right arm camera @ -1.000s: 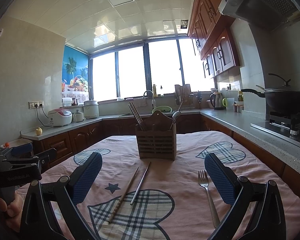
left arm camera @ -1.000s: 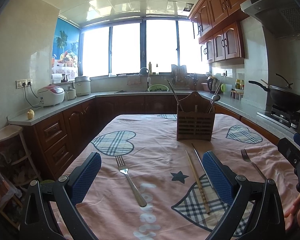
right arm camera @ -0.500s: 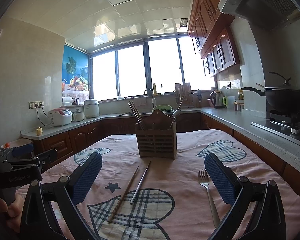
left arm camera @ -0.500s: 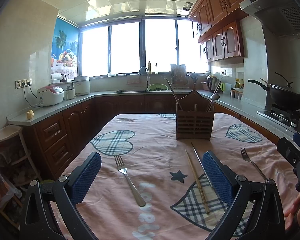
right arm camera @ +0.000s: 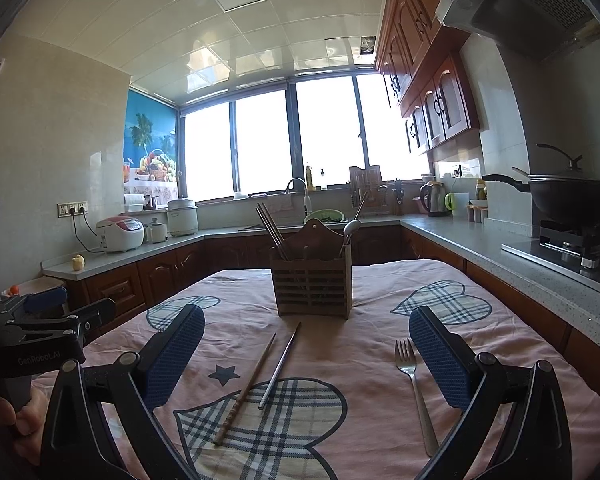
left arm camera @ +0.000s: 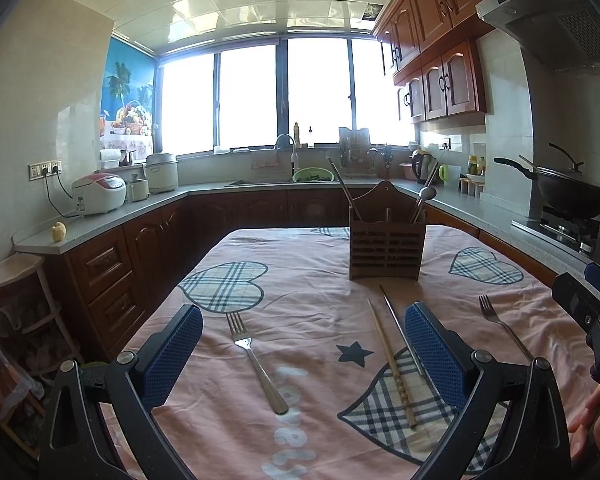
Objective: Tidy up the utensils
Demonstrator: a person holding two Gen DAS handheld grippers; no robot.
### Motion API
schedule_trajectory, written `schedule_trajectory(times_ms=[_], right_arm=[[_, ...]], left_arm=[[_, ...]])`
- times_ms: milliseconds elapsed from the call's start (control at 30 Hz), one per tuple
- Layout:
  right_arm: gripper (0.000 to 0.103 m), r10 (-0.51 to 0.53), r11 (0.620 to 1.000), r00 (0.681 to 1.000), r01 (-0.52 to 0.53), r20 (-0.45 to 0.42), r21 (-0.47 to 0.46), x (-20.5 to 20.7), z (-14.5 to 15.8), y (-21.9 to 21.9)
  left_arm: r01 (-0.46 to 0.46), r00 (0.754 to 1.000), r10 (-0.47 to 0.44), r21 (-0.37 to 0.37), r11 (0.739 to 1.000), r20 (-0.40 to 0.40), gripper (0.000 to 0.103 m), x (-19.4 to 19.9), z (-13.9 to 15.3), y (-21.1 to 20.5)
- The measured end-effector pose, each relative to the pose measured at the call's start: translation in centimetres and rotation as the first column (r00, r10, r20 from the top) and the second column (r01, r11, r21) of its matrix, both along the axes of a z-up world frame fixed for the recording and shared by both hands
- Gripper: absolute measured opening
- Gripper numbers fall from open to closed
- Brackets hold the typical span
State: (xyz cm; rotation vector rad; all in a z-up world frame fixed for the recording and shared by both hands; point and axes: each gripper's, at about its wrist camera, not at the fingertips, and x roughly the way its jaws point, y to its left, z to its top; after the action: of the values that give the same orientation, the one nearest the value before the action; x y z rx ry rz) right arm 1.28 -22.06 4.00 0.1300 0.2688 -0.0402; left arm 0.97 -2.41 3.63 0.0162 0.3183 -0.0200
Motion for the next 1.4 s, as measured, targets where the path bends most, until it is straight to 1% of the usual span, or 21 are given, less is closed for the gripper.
schedule_trajectory(times_ms=[800, 1400], right_arm=[[0.103, -0.001, 1.0, 1.0, 0.001, 0.011, -0.012, -0.1, 0.6, -0.6], [0.103, -0.001, 1.0, 1.0, 0.001, -0.004, -0.007, 0.1, 0.5, -1.6]], left_arm=[[0.01, 1.0, -0.01, 0.019, 1.0, -0.004, 0.102, 0.2, 0.3, -1.5], [0.014, 1.0, -0.013, 0.035, 0.999, -0.016, 0.102, 0.7, 0.5, -2.7]])
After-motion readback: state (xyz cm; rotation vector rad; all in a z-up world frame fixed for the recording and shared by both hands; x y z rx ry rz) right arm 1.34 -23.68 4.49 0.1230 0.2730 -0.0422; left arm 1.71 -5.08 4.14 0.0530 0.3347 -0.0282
